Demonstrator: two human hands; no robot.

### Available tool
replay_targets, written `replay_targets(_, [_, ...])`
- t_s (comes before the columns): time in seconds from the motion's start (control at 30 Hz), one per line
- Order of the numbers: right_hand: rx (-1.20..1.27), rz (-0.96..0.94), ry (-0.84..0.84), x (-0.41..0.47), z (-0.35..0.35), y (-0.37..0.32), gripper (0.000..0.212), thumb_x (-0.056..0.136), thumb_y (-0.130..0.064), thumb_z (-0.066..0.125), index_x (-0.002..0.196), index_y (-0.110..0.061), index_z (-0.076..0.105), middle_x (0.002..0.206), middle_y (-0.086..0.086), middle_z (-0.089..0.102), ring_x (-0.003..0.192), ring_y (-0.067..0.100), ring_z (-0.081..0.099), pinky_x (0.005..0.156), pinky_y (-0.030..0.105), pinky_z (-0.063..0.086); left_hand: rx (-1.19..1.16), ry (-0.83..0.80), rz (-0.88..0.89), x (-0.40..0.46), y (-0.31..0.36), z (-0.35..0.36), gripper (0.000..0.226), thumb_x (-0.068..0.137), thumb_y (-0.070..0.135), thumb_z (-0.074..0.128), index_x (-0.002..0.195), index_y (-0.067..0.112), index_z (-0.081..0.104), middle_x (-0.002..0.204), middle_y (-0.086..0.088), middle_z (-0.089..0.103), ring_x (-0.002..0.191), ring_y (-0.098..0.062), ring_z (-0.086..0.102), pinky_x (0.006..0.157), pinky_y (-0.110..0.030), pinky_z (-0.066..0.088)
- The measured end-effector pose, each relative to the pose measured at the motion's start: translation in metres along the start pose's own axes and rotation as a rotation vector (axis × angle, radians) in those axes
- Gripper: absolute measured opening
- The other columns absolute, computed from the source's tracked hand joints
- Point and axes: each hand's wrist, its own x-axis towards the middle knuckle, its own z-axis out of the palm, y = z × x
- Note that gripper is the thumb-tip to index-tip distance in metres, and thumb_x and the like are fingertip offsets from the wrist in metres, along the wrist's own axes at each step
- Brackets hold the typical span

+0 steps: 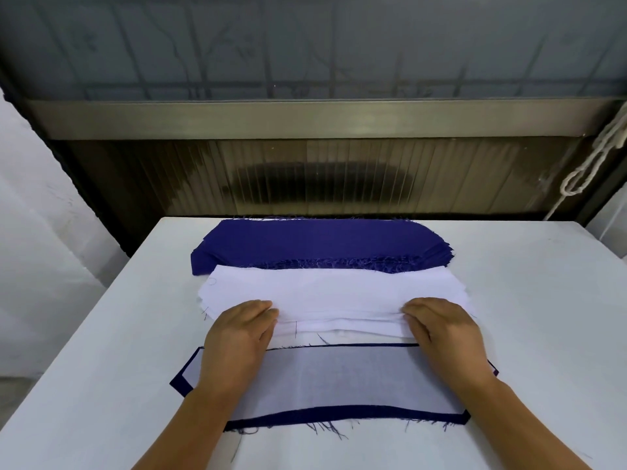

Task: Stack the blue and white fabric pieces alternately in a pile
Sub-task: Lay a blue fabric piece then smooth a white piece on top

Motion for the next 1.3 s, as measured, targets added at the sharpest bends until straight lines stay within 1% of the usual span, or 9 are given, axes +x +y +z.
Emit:
replay_targets(0.2, [0.088,0.084,0.003,0.003,0.002,0.0,0.022,0.072,0.006,0.077,0.08,-0.012,0.068,0.084,-0.004,0.066,0.075,0.019,0.062,0.068,0.027,0.047,-0.015,0.049,0.009,0.002,0.002,0.002,0.013,0.083,0.011,0.063,0.085,0.01,0.075,0.086,0.002,0.07,0.075,-0.019,0.064,0.066,-0.028,0.052])
replay_targets(0.33, [0.108,0.069,-0.015,0.002,0.002,0.001,0.018,0.077,0.002,0.075,0.089,-0.011,0.071,0.091,-0.001,0.067,0.081,0.021,0.062,0.077,0.024,0.043,-0.046,0.022,-0.061,0.002,0.0,0.006,0.017,0.077,-0.002,0.073,0.088,0.011,0.07,0.084,0.004,0.064,0.077,-0.016,0.055,0.066,-0.023,0.046])
replay_targets(0.5, [0.122,0.024,0.006,0.0,-0.003,0.001,0.012,0.082,0.0,0.072,0.088,-0.01,0.075,0.092,-0.001,0.069,0.084,0.021,0.065,0.078,0.032,0.05,-0.069,-0.036,-0.017,-0.001,-0.002,0.003,0.028,0.091,0.023,0.051,0.103,0.012,0.075,0.102,0.0,0.066,0.092,-0.019,0.059,0.073,-0.03,0.052])
replay_targets(0.67, [0.184,0.088,-0.02,0.002,-0.007,-0.004,0.028,0.066,0.013,0.079,0.082,-0.01,0.072,0.088,-0.002,0.068,0.079,0.022,0.063,0.072,0.036,0.052,-0.067,-0.01,-0.02,0.001,0.0,0.002,0.022,0.071,-0.003,0.081,0.088,0.01,0.076,0.089,0.003,0.069,0.079,-0.017,0.063,0.066,-0.026,0.051])
replay_targets(0.83, [0.269,0.089,-0.084,-0.002,-0.01,-0.002,0.014,0.085,-0.002,0.069,0.091,-0.014,0.073,0.096,-0.01,0.065,0.091,0.005,0.056,0.084,0.022,0.043,-0.118,-0.031,-0.054,0.0,0.0,0.001,0.018,0.071,0.005,0.082,0.085,0.013,0.074,0.088,0.006,0.067,0.08,-0.013,0.06,0.066,-0.024,0.051])
replay_targets(0.87, [0.286,0.107,-0.095,-0.002,-0.011,-0.001,0.014,0.087,-0.003,0.067,0.092,-0.015,0.073,0.097,-0.011,0.065,0.092,0.004,0.056,0.085,0.021,0.043,-0.128,-0.026,-0.038,-0.001,-0.001,0.0,0.008,0.079,0.014,0.077,0.087,0.013,0.074,0.089,0.007,0.066,0.081,-0.011,0.059,0.067,-0.024,0.051])
replay_targets(0.97, [0.418,0.244,-0.119,-0.002,-0.012,-0.001,0.017,0.09,-0.006,0.064,0.091,-0.02,0.073,0.099,-0.017,0.064,0.096,0.003,0.059,0.083,0.013,0.044,-0.142,-0.056,-0.053,-0.002,0.001,-0.003,0.029,0.092,0.032,0.051,0.091,0.015,0.075,0.092,0.01,0.066,0.084,-0.007,0.056,0.069,-0.025,0.051])
replay_targets(1.2, [0.54,0.364,-0.17,0.008,-0.013,-0.002,0.023,0.096,-0.012,0.057,0.086,-0.032,0.066,0.097,-0.022,0.063,0.094,0.003,0.059,0.077,0.007,0.04,-0.186,-0.043,-0.141,0.002,0.004,-0.004,0.032,0.092,0.032,0.046,0.092,0.017,0.074,0.092,0.013,0.067,0.085,-0.004,0.056,0.071,-0.023,0.051])
replay_targets(1.3, [0.522,0.375,-0.182,0.01,-0.012,-0.002,0.026,0.095,-0.011,0.058,0.086,-0.035,0.063,0.095,-0.022,0.063,0.091,0.002,0.058,0.075,0.006,0.039,-0.144,-0.028,-0.149,0.003,0.002,-0.001,0.012,0.088,0.015,0.063,0.091,0.015,0.074,0.091,0.012,0.066,0.081,-0.006,0.055,0.066,-0.025,0.052])
